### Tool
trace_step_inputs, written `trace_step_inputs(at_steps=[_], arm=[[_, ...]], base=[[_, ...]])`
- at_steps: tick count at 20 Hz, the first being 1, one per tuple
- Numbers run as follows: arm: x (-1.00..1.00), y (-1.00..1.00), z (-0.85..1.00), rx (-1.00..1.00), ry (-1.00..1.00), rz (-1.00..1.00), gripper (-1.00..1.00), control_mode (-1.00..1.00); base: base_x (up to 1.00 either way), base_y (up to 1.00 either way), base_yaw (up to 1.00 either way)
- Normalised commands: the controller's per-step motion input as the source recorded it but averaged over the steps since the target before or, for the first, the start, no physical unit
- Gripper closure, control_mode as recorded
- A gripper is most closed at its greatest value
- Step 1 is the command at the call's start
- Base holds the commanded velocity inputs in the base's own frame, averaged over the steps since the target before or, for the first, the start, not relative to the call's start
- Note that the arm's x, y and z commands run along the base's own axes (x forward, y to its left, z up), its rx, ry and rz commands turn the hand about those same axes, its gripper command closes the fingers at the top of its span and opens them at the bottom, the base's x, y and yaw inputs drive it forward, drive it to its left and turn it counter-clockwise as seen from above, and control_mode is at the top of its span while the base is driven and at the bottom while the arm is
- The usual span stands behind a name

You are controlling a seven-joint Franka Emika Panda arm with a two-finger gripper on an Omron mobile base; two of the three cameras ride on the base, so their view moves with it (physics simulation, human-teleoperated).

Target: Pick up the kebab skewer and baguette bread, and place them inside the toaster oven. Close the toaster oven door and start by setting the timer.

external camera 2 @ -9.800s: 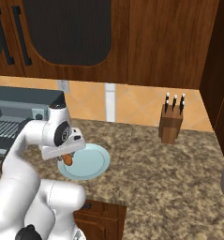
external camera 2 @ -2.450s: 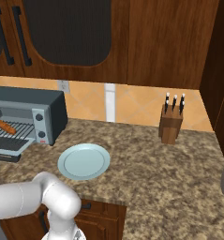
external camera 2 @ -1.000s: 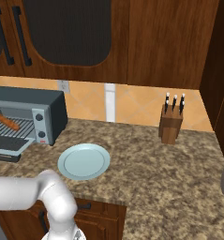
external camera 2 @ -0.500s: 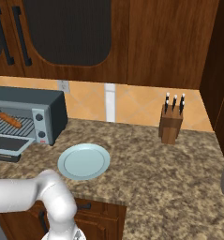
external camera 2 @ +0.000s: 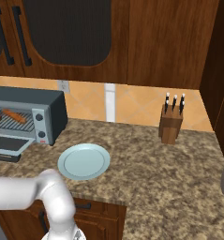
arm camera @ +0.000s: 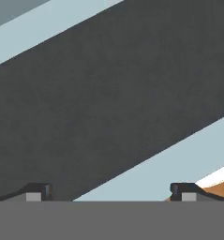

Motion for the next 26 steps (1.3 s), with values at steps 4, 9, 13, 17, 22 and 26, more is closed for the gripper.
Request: trace_step_inputs(at_steps=[4,9,13,17,22,26], arm=[[0.62,0.00,0.21,0.00,-0.01,-0.08,-1.00,-1.00],[0.50,0.00,0.08,0.00,-0.01,-0.08,-1.00,-1.00],[0.16,0.00,0.00,0.00,-0.04,-0.07,-1.00,-1.00],[0.05,0.00,0.00,0.00,-0.03,-0.07,-1.00,-1.00],[-0.03,0.00,0.00,0.00,0.00,-0.06,-1.00,-1.00],[-0.27,0.00,0.00,0.00,0.00,-0.04,-1.00,-1.00]], base=[[0.00,0.00,0.00],[0.00,0.00,0.00],[0.00,0.00,0.00],[0.00,0.00,0.00],[0.00,0.00,0.00],[0.00,0.00,0.00]])
